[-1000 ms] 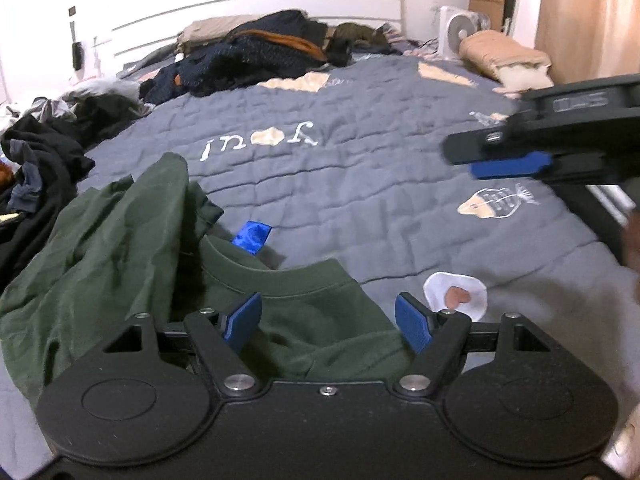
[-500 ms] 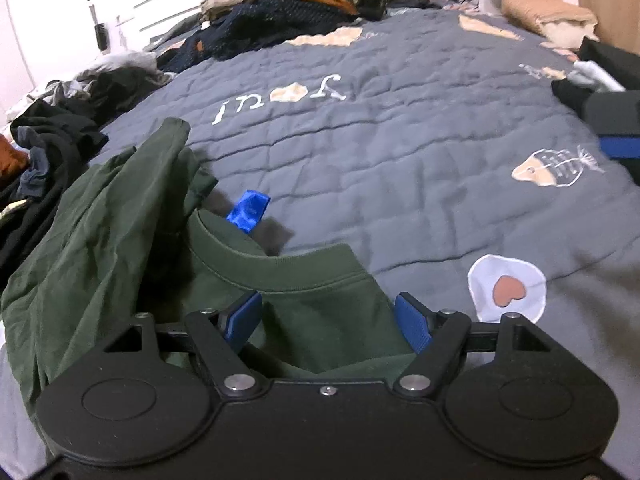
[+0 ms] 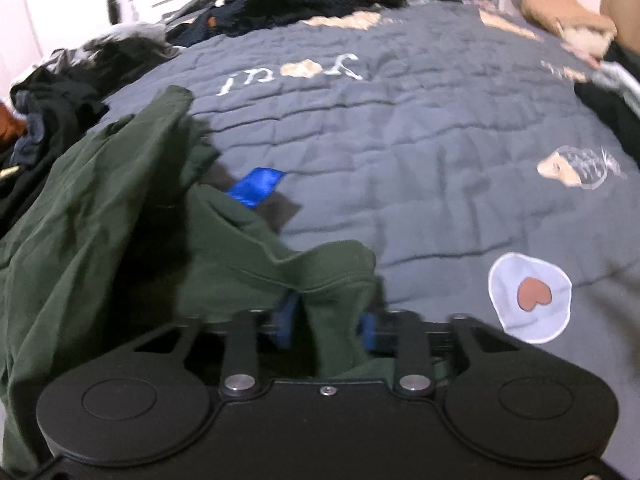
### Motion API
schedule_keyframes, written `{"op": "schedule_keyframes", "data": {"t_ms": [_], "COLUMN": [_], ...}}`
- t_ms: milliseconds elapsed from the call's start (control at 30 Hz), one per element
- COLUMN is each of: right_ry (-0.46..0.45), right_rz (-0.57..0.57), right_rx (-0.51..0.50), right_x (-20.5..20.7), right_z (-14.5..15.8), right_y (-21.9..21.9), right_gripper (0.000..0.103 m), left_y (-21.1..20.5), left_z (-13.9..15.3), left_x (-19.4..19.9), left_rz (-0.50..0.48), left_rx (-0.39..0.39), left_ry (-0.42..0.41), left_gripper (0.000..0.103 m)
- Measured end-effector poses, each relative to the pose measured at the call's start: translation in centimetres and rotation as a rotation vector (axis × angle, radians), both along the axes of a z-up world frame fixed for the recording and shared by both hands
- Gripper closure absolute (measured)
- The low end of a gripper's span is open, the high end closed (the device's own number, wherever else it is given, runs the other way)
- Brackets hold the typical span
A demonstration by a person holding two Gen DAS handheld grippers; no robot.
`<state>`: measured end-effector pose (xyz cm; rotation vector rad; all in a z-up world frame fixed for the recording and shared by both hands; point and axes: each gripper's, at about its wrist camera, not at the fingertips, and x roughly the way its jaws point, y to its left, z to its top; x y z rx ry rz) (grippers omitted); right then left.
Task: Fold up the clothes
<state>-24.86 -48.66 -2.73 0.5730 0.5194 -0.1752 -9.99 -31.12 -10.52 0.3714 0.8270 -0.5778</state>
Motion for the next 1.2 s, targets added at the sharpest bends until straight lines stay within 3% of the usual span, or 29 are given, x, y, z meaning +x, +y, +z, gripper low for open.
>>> {"op": "schedule_keyframes", "data": {"t_ms": [33,100,267,400,633,867,1200], "right_ry": [-0.003,-0.006,0.003,0.085,0.137,0.143,0.148], "right_rz": [0.001,0.002,-0.011,-0.071,-0.088,-0.069,-0.06], "right_rx": [-0.015,-0.042,-0.105,-0.183,-0.286,-0.306,-0.324], "right_x": [0.0,0.1,0.4,1.4,2.3,2.7,3.6], "right_z": [0.2,0.5,1.2,1.8,1.9,2.0,2.6], "right_y": [0.2,0.5,1.3,2.3,3.9,4.5,6.1], "right_gripper": [0.062,0.062,0.062,0.06,0.057,0.055,0.053], "left_y": [0.4,1.2,2.4,3.5,5.3,9.0,16.4], "left_z": [0.3,0.8,2.4,3.3,4.6,7.2,11.3], "left_x": [0.2,0.4,0.4,0.3,0.3,0.7,1.5], "left_rz": [0.0,-0.005,-0.039,-0.049,-0.045,-0.038,-0.016], "left_rx": [-0.015,-0.04,-0.066,-0.079,-0.113,-0.151,-0.095], "left_ry": [0.008,0.023,0.007,-0.005,-0.002,-0.011,-0.068], "left_gripper": [0.09,0.094,0.096,0.096,0.097,0.097,0.098]}}
